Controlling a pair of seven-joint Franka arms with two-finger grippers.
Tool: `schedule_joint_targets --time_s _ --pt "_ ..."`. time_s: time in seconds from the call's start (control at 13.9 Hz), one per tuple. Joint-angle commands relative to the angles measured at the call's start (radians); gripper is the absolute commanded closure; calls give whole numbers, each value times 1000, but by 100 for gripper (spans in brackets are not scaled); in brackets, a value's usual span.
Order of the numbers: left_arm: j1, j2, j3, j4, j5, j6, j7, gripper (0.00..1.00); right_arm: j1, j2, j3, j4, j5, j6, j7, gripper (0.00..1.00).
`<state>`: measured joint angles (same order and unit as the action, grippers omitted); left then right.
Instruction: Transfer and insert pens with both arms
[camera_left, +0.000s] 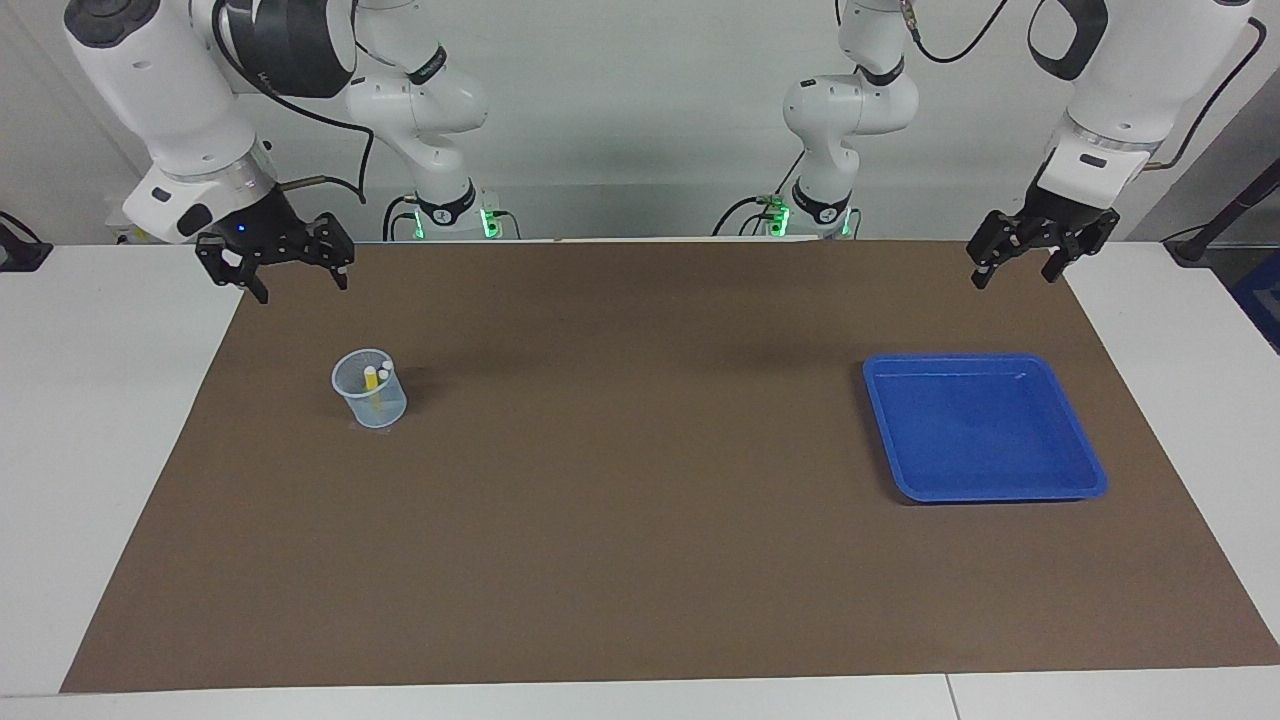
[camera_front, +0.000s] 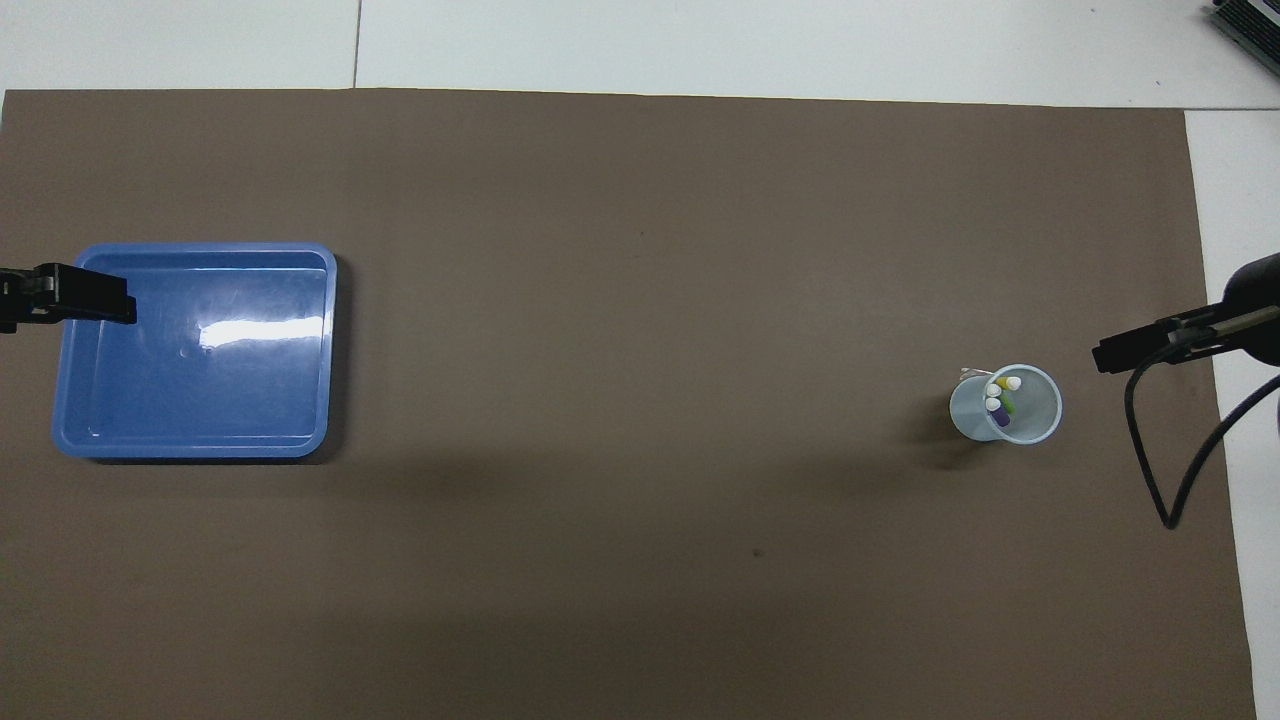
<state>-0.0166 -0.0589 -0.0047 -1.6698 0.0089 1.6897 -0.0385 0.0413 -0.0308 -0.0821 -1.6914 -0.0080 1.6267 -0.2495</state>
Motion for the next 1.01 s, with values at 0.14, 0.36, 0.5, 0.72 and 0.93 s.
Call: schedule_joint_targets --time_s 0.14,0.36,0.5,0.72,0.93 --pt "20 -4 -14 -5 -10 4 17 0 -15 8 25 16 8 4 10 0" --pt "21 -5 -14 -7 -10 4 19 0 -15 8 36 16 10 5 10 0" --pt "21 -5 -14 -7 -10 5 19 0 -15 8 36 18 8 5 12 0" --pt "21 -5 -14 -7 -10 7 17 0 8 8 30 18 3 5 12 0" --pt "21 -5 -14 -5 -10 7 17 0 8 8 28 18 11 8 18 0"
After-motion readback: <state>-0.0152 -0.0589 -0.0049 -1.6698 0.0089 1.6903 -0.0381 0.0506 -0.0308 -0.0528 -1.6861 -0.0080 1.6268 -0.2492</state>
